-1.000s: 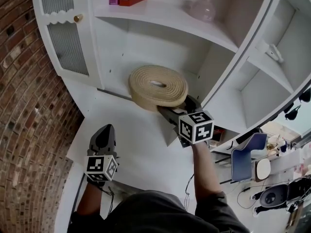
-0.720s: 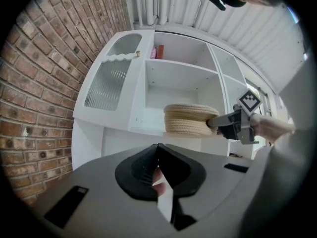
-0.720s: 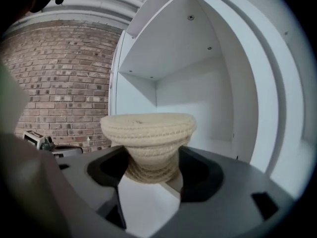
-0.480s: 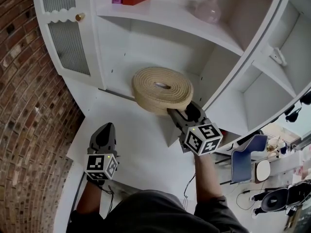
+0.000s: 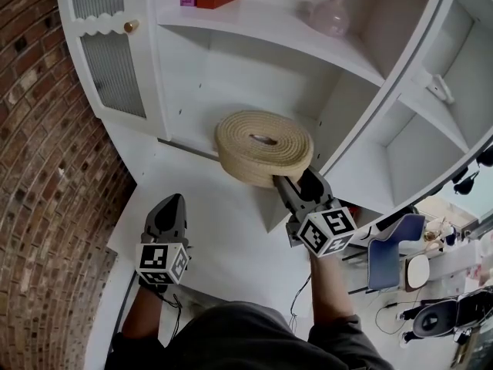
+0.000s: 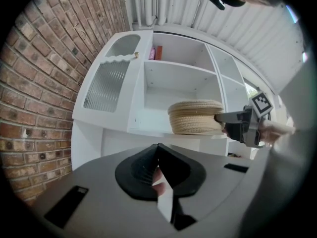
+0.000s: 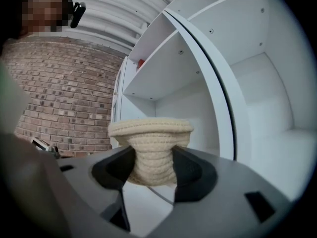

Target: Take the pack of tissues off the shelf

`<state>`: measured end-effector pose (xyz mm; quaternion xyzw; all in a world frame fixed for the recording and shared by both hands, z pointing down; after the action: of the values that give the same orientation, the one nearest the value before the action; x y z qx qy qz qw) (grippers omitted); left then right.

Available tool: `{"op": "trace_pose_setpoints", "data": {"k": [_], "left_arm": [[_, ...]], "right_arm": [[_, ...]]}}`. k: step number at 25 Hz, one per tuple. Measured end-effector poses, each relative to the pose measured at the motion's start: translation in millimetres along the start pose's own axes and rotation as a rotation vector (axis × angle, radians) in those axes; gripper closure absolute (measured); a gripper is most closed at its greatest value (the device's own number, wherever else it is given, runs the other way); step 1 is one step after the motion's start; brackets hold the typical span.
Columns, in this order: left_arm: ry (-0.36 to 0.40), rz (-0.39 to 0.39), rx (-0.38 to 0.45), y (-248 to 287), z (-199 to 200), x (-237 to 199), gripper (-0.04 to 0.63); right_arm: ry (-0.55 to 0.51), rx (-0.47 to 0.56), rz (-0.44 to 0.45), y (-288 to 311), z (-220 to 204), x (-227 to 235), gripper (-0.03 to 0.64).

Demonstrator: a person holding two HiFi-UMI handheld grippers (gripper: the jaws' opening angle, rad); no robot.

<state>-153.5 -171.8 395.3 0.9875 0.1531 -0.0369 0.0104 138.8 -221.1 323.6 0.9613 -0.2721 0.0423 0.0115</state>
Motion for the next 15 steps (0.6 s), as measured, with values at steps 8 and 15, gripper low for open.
{"op": "trace_pose_setpoints", "data": {"k": [8,15], "left_arm": [[-0.001,-0.045,0.011,12,4,14,0.591],[0.025,-0.089,0.022,28,12,32,0.591]], "right_arm": [[0.02,0.039,0.011,-13,-2,-2,0.377],[0.027,0.043,0.011,-12,-6,0,0.376]]}}
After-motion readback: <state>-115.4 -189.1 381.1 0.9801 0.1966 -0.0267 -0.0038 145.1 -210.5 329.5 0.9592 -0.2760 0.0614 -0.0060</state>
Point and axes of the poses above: the fingertips, and each gripper's own axes: y forward along the fingers, x to its right, z out of its top, the point moved 6 cm from there along -y, backward along the fingers, and after that the axes turned 2 degrees about y, right-handed, at the moved point
